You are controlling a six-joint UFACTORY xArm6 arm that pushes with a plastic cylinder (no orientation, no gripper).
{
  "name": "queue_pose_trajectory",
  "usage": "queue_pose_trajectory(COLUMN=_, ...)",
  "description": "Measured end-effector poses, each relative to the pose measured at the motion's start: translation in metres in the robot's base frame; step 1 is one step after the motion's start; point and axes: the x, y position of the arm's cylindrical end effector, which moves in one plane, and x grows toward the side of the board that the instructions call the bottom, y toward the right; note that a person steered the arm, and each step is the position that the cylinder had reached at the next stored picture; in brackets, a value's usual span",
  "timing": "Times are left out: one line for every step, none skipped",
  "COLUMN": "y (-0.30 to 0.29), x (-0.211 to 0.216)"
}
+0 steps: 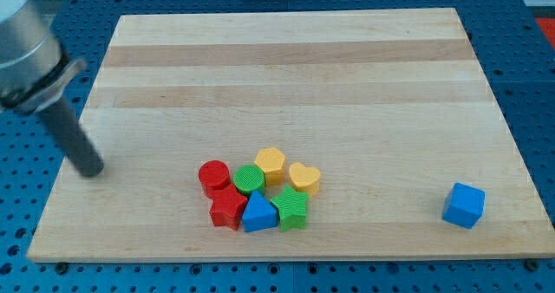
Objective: Push the blue triangle to the left of the blue cube
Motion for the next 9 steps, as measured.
queue_pose_trajectory(y=0.024, x=0.054)
queue_pose_trajectory(y=0.081, x=0.07)
queue_pose_trajectory(y=0.136, x=0.068)
queue_pose_trajectory(y=0.188, x=0.057)
queue_pose_trajectory(y=0.239, x=0.038)
queue_pose_trajectory(y=0.25, x=0.035)
queue_pose_trajectory(y=0.22, x=0.041)
queue_pose_trajectory(y=0.167, x=0.042)
queue_pose_trajectory(y=0.153, x=0.074)
